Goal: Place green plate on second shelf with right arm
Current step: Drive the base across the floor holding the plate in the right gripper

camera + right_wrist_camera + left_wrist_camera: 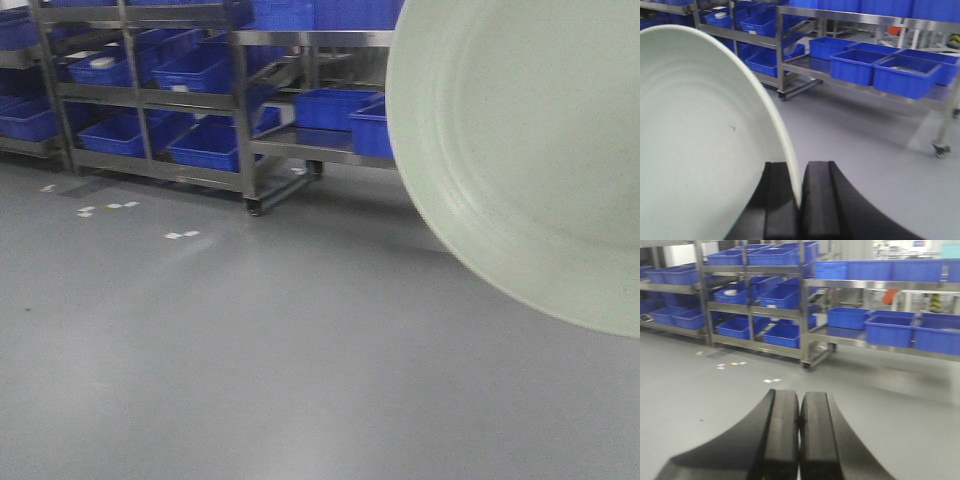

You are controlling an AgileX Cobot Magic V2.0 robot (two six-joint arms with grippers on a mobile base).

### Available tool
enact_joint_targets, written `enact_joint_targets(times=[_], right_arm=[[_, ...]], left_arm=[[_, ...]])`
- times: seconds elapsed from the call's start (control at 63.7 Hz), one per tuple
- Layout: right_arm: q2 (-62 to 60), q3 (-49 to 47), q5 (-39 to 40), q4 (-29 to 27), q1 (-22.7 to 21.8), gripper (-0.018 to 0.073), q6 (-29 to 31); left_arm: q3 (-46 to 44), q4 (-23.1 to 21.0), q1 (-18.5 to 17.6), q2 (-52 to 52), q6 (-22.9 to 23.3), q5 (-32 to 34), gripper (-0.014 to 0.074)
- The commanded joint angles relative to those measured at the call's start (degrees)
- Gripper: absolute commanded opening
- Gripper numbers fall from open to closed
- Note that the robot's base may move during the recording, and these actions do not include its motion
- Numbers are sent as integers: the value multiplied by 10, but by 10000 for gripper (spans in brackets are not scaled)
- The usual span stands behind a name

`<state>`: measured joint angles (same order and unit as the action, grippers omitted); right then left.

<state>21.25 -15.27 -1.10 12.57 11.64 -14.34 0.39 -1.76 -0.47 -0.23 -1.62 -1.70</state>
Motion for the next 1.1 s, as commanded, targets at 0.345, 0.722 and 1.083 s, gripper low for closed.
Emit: enact_joint_targets(times=[0.345,0.722,1.083], right_arm=[[4,-19,67,4,-3,55,-6],[4,-19,67,4,-3,55,-6],[4,-19,66,4,-3,55,-6]], left_arm=[[23,-2,0,-10,1,51,130],[23,-2,0,-10,1,51,130],[23,-2,0,-10,1,51,130]])
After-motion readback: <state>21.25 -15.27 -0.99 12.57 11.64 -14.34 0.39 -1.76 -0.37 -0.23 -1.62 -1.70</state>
